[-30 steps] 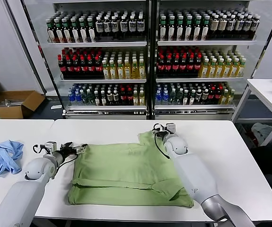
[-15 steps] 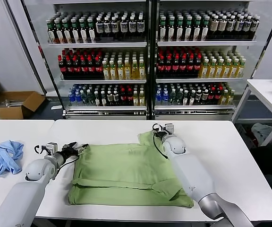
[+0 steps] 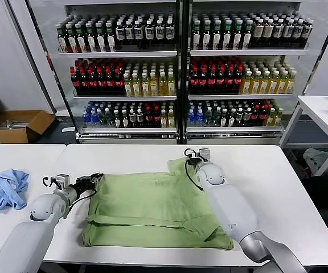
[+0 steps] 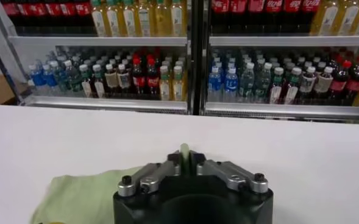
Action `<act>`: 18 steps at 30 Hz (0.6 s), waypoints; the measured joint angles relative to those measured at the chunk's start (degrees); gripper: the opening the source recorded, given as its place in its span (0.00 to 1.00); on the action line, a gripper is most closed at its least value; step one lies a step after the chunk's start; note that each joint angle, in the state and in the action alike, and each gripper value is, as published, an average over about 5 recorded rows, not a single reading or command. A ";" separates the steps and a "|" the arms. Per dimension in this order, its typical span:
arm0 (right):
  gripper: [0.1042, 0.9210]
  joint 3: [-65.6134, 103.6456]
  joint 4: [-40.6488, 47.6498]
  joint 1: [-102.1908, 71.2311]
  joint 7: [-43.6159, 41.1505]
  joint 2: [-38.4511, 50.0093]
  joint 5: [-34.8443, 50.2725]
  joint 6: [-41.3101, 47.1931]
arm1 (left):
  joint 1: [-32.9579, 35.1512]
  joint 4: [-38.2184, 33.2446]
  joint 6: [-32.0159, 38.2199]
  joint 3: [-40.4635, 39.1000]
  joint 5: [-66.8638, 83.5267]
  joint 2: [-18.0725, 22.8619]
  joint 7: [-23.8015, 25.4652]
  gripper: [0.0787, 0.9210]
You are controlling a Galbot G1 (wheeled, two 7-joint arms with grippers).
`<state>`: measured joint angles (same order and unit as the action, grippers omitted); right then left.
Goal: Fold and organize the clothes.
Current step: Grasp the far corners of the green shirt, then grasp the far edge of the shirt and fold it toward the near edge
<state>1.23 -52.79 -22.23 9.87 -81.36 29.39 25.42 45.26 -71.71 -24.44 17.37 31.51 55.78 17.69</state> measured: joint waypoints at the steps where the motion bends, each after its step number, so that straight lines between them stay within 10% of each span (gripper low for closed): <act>1: 0.01 -0.05 -0.16 -0.08 -0.09 0.15 0.05 -0.06 | 0.07 -0.07 0.20 0.04 0.21 -0.03 -0.02 0.07; 18: 0.00 0.69 -24.80 -9.19 3.44 9.55 9.10 4.66 | 5.95 -9.91 4.51 2.57 8.93 -3.47 -5.01 0.01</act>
<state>1.92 -77.59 -31.43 13.31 -71.82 38.48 30.08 51.21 -81.62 -19.92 19.94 40.44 52.32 12.68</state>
